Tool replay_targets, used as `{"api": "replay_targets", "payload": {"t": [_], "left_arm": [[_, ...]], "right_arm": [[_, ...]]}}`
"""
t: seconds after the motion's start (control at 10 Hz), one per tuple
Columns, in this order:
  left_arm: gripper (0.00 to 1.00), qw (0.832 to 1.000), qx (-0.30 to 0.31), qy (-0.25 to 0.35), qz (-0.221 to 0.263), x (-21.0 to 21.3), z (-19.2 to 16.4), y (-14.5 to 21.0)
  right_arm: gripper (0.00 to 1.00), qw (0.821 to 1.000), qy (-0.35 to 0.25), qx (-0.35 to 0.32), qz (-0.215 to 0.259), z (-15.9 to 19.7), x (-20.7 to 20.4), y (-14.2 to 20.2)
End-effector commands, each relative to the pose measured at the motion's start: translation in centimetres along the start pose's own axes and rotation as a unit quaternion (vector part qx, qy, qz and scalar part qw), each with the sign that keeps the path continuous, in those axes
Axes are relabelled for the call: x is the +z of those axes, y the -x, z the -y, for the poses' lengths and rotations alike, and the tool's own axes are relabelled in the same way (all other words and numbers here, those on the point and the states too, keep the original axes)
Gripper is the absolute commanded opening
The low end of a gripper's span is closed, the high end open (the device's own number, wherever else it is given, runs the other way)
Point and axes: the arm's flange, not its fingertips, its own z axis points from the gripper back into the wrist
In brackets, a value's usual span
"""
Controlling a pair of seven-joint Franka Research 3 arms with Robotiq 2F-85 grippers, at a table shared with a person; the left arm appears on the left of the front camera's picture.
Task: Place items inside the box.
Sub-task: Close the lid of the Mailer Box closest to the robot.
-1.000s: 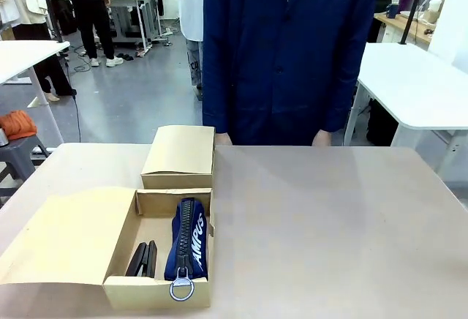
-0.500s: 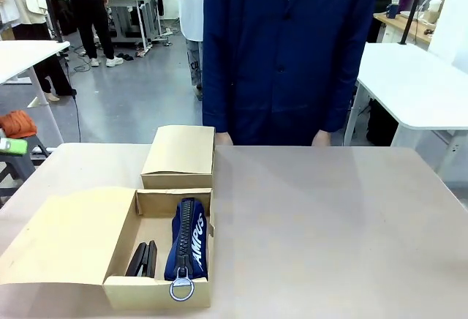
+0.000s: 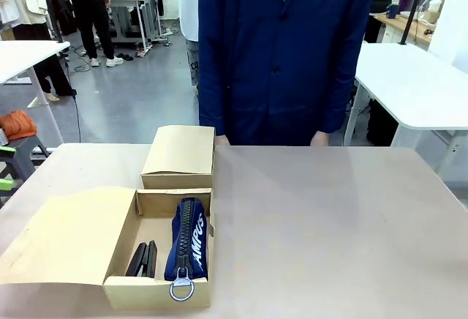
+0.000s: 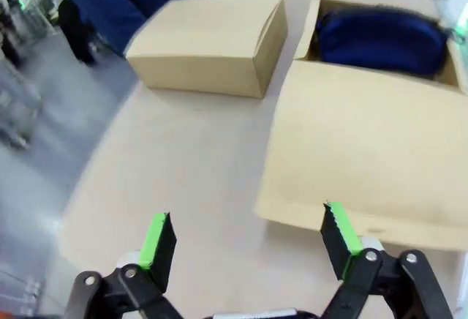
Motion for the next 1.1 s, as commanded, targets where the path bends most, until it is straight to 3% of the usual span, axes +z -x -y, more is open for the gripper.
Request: {"api": "replay_targets", "payload": {"t": [0.0, 0.2, 0.3, 0.4, 0.5, 0.6, 0.7, 1.0], "left_arm": [[1.0, 0.997, 0.076, 0.024, -0.006, -0.1, 0.5, -0.2], [1.0, 0.997, 0.076, 0.024, -0.006, -0.1, 0.5, -0.2], [1.0, 1.0, 0.02, 0.005, -0.002, -0.2, 0.1, 0.2], [1.0, 0.997, -0.041, -0.007, -0.072, -1.2, 0.7, 1.1], [1.0, 0.992, -0.084, -0.009, -0.099, -1.2, 1.5, 2.3], [1.0, 0.988, -0.134, 0.025, -0.074, -0.5, 2.3, 3.5], [1.0, 0.981, -0.156, 0.027, -0.113, 0.0, 2.9, 5.0], [1.0, 0.982, -0.132, 0.076, -0.11, -2.5, 4.4, 8.0]], "right_arm": [[1.0, 1.0, -0.008, -0.006, -0.002, -0.6, -0.1, 0.1], [1.0, 1.0, -0.008, -0.006, -0.002, -0.6, -0.1, 0.1], [1.0, 1.0, -0.008, -0.006, -0.002, -0.6, -0.1, 0.1], [1.0, 1.0, -0.008, -0.006, -0.002, -0.6, -0.1, 0.1], [1.0, 1.0, -0.008, -0.006, -0.002, -0.6, -0.1, 0.1], [1.0, 1.0, -0.008, -0.006, -0.002, -0.6, -0.1, 0.1], [1.0, 1.0, -0.008, -0.006, -0.002, -0.6, -0.1, 0.1], [1.0, 1.0, -0.008, -0.006, -0.002, -0.6, -0.1, 0.1]]}}
